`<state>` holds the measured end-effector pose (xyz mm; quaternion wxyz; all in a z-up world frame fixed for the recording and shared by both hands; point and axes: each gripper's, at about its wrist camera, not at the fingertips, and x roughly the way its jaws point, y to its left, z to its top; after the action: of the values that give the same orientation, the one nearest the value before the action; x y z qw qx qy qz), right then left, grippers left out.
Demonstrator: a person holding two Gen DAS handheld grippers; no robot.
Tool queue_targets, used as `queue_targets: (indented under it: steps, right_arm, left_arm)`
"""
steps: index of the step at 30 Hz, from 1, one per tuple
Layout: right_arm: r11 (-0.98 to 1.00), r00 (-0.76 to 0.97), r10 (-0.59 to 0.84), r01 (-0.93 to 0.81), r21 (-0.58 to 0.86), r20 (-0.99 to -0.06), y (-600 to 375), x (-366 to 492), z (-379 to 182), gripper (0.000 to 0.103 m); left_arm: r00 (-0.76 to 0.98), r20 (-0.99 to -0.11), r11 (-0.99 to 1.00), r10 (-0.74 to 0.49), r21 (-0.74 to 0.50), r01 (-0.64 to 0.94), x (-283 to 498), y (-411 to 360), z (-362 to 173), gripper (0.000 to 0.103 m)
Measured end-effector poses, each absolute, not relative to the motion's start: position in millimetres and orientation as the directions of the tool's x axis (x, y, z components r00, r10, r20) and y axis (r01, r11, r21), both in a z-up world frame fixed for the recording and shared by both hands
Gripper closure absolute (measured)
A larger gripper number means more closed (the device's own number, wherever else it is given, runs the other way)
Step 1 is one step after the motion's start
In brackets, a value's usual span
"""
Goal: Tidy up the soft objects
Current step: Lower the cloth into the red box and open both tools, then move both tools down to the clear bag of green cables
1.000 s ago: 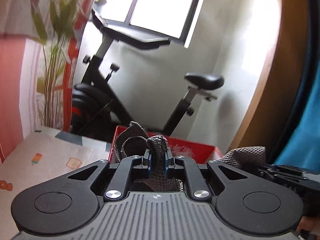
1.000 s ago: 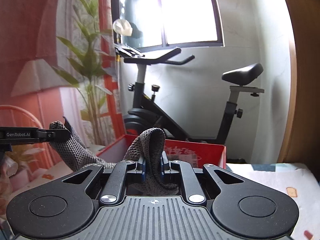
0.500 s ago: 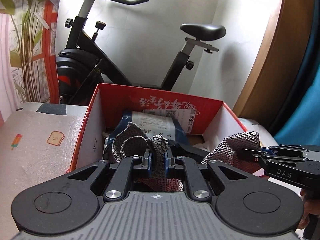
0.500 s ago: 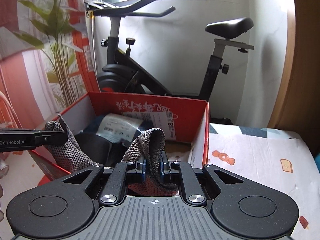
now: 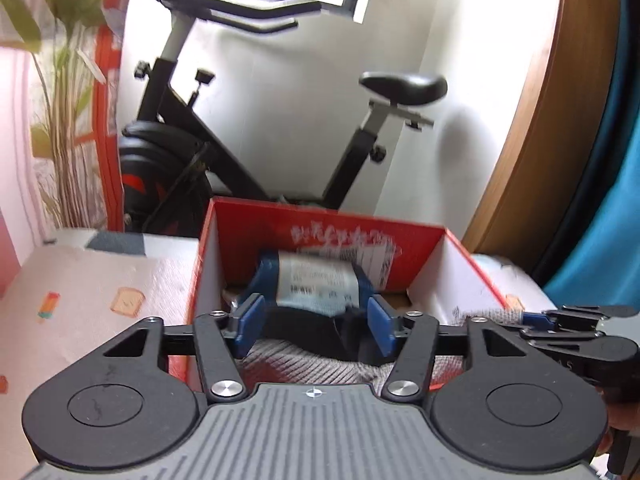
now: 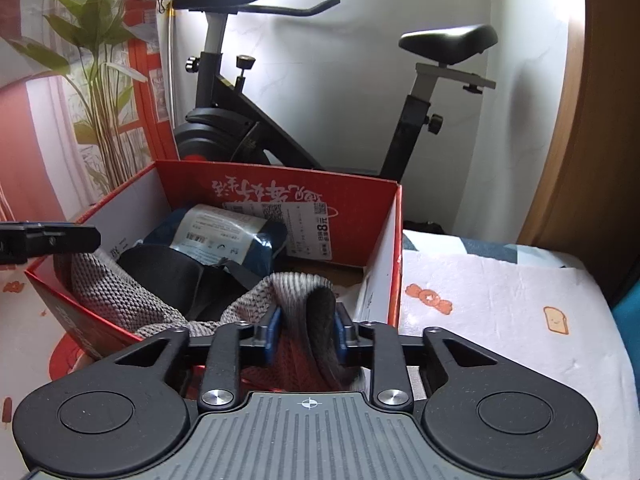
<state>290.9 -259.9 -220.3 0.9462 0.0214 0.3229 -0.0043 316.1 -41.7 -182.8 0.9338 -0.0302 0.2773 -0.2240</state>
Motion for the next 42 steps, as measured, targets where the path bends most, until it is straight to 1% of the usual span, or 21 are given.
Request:
queue_targets:
  steps: [1,2,3,4,5,6,7,10,12,13,15,16,17,18,20,23,26,32,37,40,42]
  right_arm:
    - [0.999,0.797,0.003,0.023,0.034,-0.604,-259,288,-218,0.075]
    - [0.999,0.804,-0.003,0.026,0.03,-0.595,-260,285,-214,0.07]
    - [0.999,0.812,-0.008,0.03,0.029,-0.583,-260,281,-210,0.067]
    - [0.999,0.821,-0.01,0.032,0.029,-0.571,-261,278,-206,0.059]
    - [0.999,0.831,-0.014,0.036,0.028,-0.555,-262,274,-201,0.05]
    - [0.999,0.844,-0.016,0.038,0.029,-0.536,-263,269,-196,0.047]
    - [0.999,0.856,-0.017,0.037,0.029,-0.517,-263,264,-191,0.042]
    - [0.999,0.888,-0.018,0.034,0.026,-0.46,-267,249,-176,0.031]
    - [0.999,0.904,-0.014,0.033,0.038,-0.428,-267,238,-168,0.023]
    - [0.998,0.91,-0.009,0.031,0.046,-0.414,-268,233,-165,0.019]
    - [0.998,0.923,0.007,0.017,0.059,-0.384,-267,220,-158,0.018]
    - [0.998,0.929,0.011,0.012,0.061,-0.369,-267,214,-155,0.012]
    - [0.998,0.935,0.012,0.011,0.063,-0.355,-266,207,-152,0.003]
    - [0.998,0.941,0.015,0.009,0.068,-0.337,-266,200,-150,0.0]
    - [0.997,0.953,0.014,0.011,0.083,-0.304,-266,184,-143,0.0]
    - [0.994,0.961,0.023,0.008,0.111,-0.276,-265,163,-135,0.0]
    - [0.994,0.967,0.019,0.009,0.107,-0.253,-261,143,-131,0.0]
    - [0.991,0.977,0.015,0.014,0.132,-0.213,-253,108,-136,0.0]
    - [0.989,0.975,0.01,0.023,0.146,-0.221,-245,87,-154,0.0]
    - [0.992,0.971,0.001,0.029,0.124,-0.237,-239,76,-169,0.0]
    - [0.994,0.968,-0.007,0.035,0.106,-0.251,-233,70,-180,0.0]
  left_arm:
    - [0.754,-0.497,0.9,-0.43,-0.174,0.399,314,-40,-178,0.039]
    - [0.76,-0.491,0.902,-0.425,-0.167,0.397,312,-39,-174,0.038]
    - [0.767,-0.483,0.904,-0.422,-0.159,0.397,308,-38,-169,0.033]
    - [0.775,-0.472,0.905,-0.419,-0.152,0.397,305,-37,-164,0.025]
    - [0.785,-0.459,0.907,-0.416,-0.146,0.395,300,-35,-160,0.021]
    - [0.796,-0.443,0.909,-0.412,-0.14,0.393,294,-33,-155,0.013]
    - [0.807,-0.426,0.911,-0.409,-0.133,0.391,289,-31,-151,0.008]
    - [0.831,-0.399,0.92,-0.387,-0.105,0.377,271,-26,-140,0.003]
    - [0.846,-0.398,0.933,-0.354,-0.093,0.347,258,-23,-133,0.0]
    - [0.856,-0.396,0.942,-0.333,-0.095,0.323,252,-21,-130,0.0]
    - [0.871,-0.389,0.954,-0.3,-0.099,0.284,238,-18,-123,0.0]
    - [0.876,-0.382,0.955,-0.296,-0.106,0.277,232,-17,-120,0.0]
    - [0.878,-0.376,0.955,-0.295,-0.112,0.273,225,-15,-117,0.0]
    - [0.881,-0.371,0.956,-0.293,-0.117,0.268,219,-14,-114,0.0]
    - [0.886,-0.367,0.959,-0.283,-0.114,0.259,206,-12,-110,0.0]
    - [0.892,-0.365,0.964,-0.266,-0.083,0.253,187,-14,-107,0.0]
    - [0.898,-0.355,0.965,-0.261,-0.06,0.256,170,-15,-107,0.0]
    - [0.905,-0.352,0.971,-0.241,-0.084,0.226,136,-10,-125,0.0]
    - [0.901,-0.378,0.977,-0.213,-0.088,0.194,116,-1,-150,0.0]
    - [0.9,-0.395,0.983,-0.185,-0.076,0.168,110,6,-164,0.0]
    - [0.892,-0.416,0.984,-0.176,-0.101,0.147,109,13,-173,0.0]
